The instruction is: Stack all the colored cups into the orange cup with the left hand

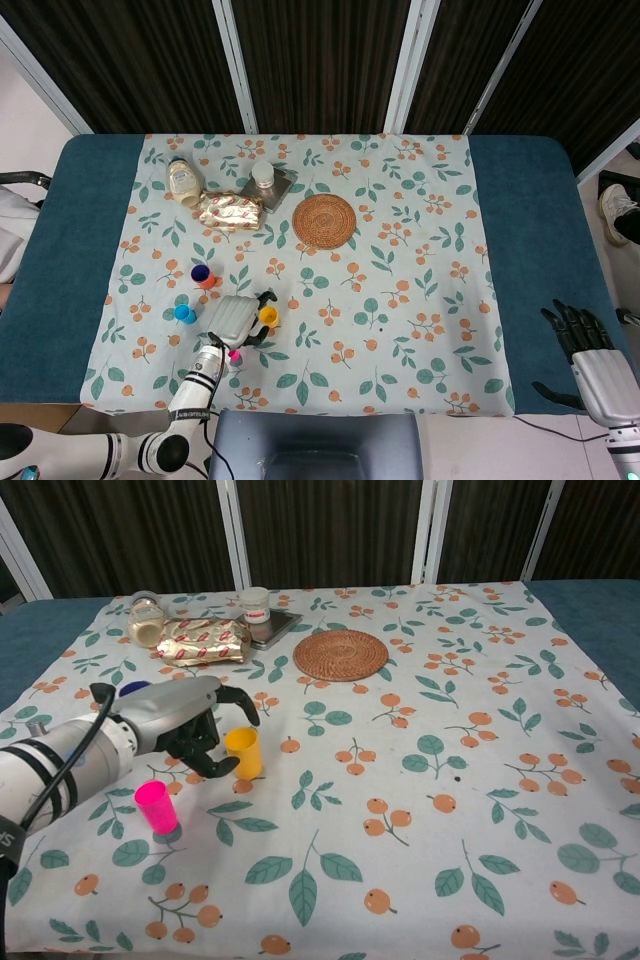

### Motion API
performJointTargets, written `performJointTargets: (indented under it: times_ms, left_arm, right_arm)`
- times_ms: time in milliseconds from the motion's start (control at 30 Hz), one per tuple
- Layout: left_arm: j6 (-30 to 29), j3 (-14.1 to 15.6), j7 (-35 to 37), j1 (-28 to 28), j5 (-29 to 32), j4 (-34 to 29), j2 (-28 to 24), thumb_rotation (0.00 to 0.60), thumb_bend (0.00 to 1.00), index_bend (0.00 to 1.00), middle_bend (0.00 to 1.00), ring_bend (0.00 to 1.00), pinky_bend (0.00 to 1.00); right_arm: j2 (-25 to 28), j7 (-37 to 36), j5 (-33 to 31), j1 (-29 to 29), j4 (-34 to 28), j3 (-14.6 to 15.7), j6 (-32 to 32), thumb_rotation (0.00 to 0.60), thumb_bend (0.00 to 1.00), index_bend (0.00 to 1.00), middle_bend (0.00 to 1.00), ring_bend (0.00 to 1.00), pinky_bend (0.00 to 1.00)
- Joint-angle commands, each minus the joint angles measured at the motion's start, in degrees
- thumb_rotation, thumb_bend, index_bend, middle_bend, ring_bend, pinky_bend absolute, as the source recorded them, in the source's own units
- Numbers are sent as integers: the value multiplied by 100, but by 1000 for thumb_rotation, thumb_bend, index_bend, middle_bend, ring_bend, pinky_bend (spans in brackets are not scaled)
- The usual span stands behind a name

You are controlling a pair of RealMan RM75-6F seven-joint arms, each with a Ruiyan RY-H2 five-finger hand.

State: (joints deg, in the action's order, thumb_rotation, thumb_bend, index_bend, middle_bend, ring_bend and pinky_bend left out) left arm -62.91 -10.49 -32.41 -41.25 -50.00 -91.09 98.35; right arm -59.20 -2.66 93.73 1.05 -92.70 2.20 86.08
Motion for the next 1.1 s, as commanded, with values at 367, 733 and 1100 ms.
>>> performJointTargets:
  times_ms: [367,733,1100]
  left_arm:
    - [121,3,213,-23,-30,167,74,600,363,366,1000,1000,1000]
    - [57,-51,360,-20,-178,366,117,600,359,585,1000,1000,1000]
    - [-205,-825,625,-45,-66,343,-587,600,362,607,1000,1000,1000]
  right_arm:
    - [0,3,-19,-3,-1,-10,7,600,185,0,0,0,0]
    - [-9,23,-20,-1,-2,-10,3,600,185,0,0,0,0]
    - [28,-63,-20,-16,0,-11,38,600,185,0,0,0,0]
